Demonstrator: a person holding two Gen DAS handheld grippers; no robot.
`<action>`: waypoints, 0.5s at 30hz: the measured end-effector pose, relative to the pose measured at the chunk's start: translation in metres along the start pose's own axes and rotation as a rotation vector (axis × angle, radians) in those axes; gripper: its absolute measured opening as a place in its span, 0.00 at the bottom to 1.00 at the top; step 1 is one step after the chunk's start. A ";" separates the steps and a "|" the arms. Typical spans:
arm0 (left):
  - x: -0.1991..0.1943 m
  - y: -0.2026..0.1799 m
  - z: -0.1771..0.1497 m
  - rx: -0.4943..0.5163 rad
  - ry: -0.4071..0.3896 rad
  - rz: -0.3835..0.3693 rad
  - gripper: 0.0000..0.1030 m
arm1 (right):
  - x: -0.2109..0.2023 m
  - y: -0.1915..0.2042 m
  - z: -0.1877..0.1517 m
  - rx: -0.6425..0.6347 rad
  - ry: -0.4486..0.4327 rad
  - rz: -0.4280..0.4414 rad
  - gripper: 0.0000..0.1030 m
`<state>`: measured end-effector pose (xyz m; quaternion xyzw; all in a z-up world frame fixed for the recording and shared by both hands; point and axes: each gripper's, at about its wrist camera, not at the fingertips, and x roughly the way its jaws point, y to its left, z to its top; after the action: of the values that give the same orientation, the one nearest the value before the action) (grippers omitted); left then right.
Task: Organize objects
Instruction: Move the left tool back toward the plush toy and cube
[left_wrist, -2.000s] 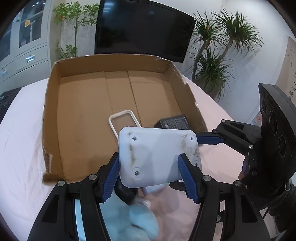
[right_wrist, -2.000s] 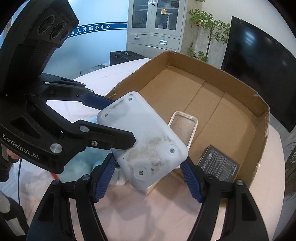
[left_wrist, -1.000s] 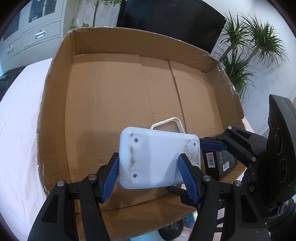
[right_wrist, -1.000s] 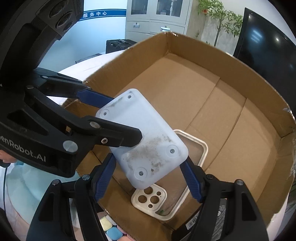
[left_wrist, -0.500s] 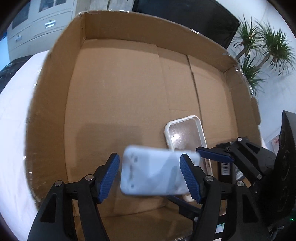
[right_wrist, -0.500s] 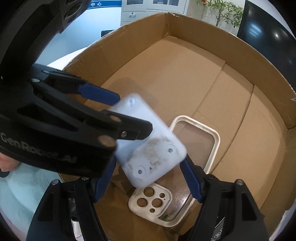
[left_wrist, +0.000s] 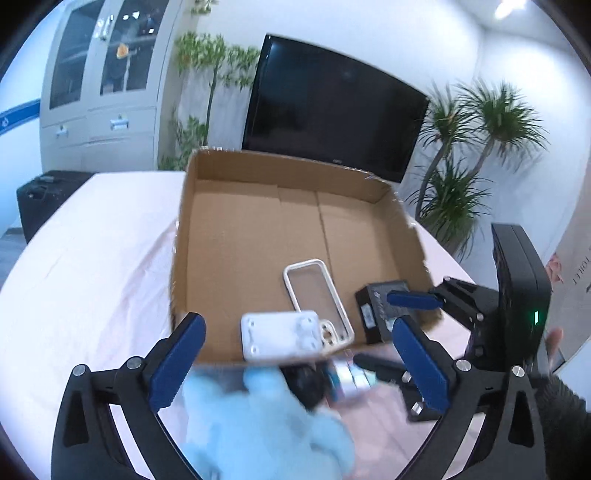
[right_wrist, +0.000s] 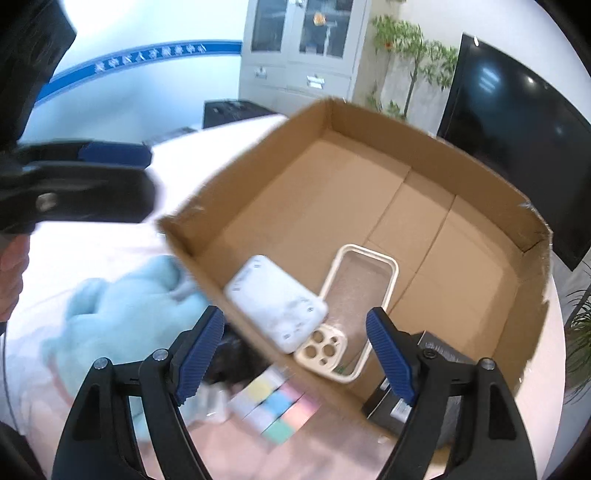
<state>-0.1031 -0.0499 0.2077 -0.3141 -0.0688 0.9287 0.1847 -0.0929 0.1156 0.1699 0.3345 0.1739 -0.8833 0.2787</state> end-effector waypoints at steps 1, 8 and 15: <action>-0.013 0.000 -0.006 0.001 -0.009 0.007 0.99 | -0.011 0.004 -0.004 0.007 -0.015 0.010 0.77; -0.078 0.015 -0.073 -0.088 -0.037 0.060 0.99 | -0.060 0.027 -0.021 0.055 -0.101 0.059 0.77; -0.112 0.023 -0.132 -0.125 -0.115 0.217 0.99 | -0.092 0.032 -0.060 0.132 -0.186 0.031 0.82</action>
<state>0.0520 -0.1129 0.1600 -0.2767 -0.1027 0.9537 0.0587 0.0132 0.1552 0.1860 0.2714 0.0833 -0.9156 0.2848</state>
